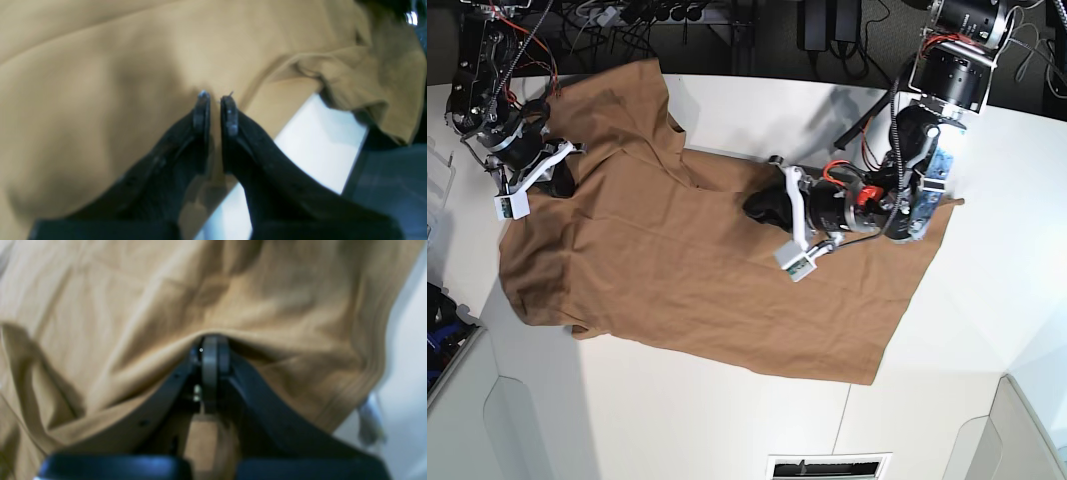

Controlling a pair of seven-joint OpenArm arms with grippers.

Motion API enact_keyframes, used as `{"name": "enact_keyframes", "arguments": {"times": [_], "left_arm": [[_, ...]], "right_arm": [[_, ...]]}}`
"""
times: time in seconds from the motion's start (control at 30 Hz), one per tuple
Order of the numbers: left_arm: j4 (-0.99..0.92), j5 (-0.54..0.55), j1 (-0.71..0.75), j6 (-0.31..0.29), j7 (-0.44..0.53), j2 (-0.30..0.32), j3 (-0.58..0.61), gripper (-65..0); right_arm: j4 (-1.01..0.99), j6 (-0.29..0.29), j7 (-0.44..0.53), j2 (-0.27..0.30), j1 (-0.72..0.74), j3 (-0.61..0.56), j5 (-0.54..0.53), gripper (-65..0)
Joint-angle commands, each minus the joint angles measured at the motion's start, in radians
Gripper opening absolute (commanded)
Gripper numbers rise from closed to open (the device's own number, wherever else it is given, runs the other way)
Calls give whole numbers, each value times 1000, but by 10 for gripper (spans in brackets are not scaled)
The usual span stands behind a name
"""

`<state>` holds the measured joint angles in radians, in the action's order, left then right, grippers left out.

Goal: Layout the t-shirt on the table in an organized manner, then fold the t-shirt properly
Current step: 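Reach the left gripper across the shirt and pull the folded fabric flat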

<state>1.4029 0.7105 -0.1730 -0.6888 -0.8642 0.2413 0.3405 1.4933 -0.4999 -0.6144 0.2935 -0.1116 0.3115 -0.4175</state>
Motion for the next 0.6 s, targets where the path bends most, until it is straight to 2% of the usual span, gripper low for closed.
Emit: {"name": "enact_keyframes", "arguments": {"times": [0.0,0.1,0.17,0.27,0.33,0.57], "left_arm": [[19,-19,-20,-9,35,-18,28,-579],[19,-191,-27,6,132,-64,130,-579],[19,-307,-39,85,196,-85,183,-579],[19,-418,-55,129,240,-117,240,-579],[18,-459,-57,128,240,-130,273,-579],[19,-454,-54,126,192,-122,354,-579]], "right_arm": [[-10,6,-11,11,12,5,10,-650],[-36,-1,-11,10,15,4,10,-650],[-39,-5,-11,10,15,4,10,-650],[-39,-5,-12,10,14,4,6,-650],[-39,-5,-15,10,14,4,7,-650],[-39,-5,-10,11,17,4,18,-650]]}}
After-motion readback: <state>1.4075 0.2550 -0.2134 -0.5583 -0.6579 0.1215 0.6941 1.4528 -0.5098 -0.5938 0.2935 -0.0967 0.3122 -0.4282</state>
